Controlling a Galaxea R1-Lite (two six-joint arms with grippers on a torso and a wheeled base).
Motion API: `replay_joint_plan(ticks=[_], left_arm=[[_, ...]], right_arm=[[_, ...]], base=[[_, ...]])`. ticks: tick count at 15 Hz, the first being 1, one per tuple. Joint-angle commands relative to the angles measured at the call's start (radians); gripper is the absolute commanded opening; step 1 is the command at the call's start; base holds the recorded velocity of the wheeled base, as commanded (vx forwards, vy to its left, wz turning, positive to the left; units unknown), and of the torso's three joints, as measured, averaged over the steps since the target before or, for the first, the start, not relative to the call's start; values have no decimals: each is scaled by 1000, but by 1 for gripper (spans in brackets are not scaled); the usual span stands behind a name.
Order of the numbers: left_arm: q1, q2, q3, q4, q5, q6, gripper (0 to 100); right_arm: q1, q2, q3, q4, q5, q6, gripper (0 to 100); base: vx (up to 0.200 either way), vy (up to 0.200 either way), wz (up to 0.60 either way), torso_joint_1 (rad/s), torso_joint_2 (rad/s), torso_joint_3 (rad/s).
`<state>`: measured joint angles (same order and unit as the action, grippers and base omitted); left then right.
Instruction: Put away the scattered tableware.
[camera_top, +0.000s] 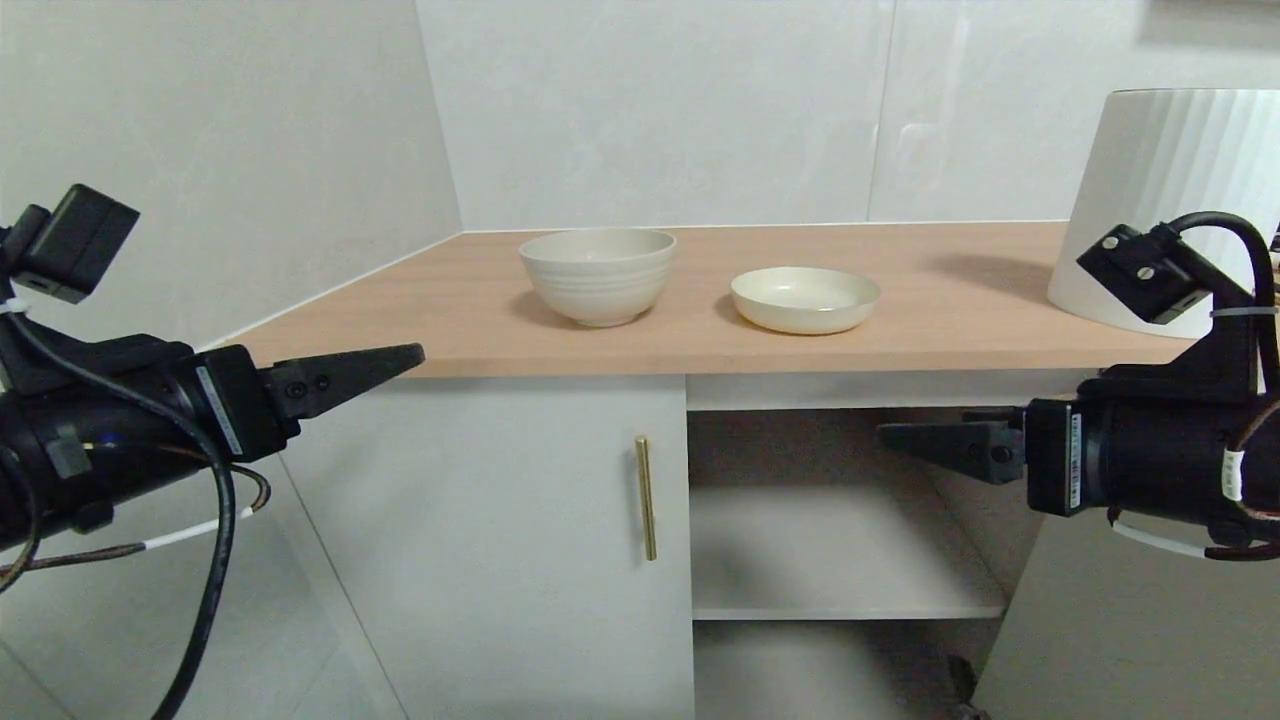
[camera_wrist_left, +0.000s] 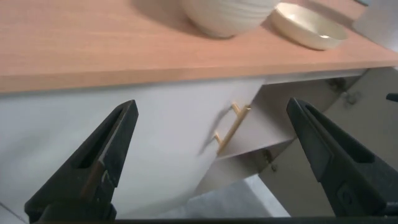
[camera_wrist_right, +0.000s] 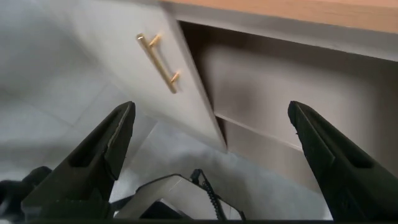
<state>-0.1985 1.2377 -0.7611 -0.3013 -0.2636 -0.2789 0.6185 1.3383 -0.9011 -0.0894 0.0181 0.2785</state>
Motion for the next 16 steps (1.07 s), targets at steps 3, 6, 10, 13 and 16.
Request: replay_joint_plan(ticks=[3,6,10,13,16], left_arm=[[-1,0,0,1,0,0,100],[1,3,0,1,0,0,100],[-1,5,0,1,0,0,100],[-1,5,0,1,0,0,100],[1,6,0,1,0,0,100]], right_arm=[[-2,2,80,-156,2,-4,100],[-2,2,123,-236,13,-50,100],[-2,1,131,-236,16,-61,100],[-2,-4,133,-236,16,-62,100],[-2,-4,134,-236,16,-62,100]], base=[[0,0,0,0,0,0],[0,0,0,0,0,0],[0,0,0,12,-36,-34],[0,0,0,41,-238,-255],[0,0,0,180,-496,-297]])
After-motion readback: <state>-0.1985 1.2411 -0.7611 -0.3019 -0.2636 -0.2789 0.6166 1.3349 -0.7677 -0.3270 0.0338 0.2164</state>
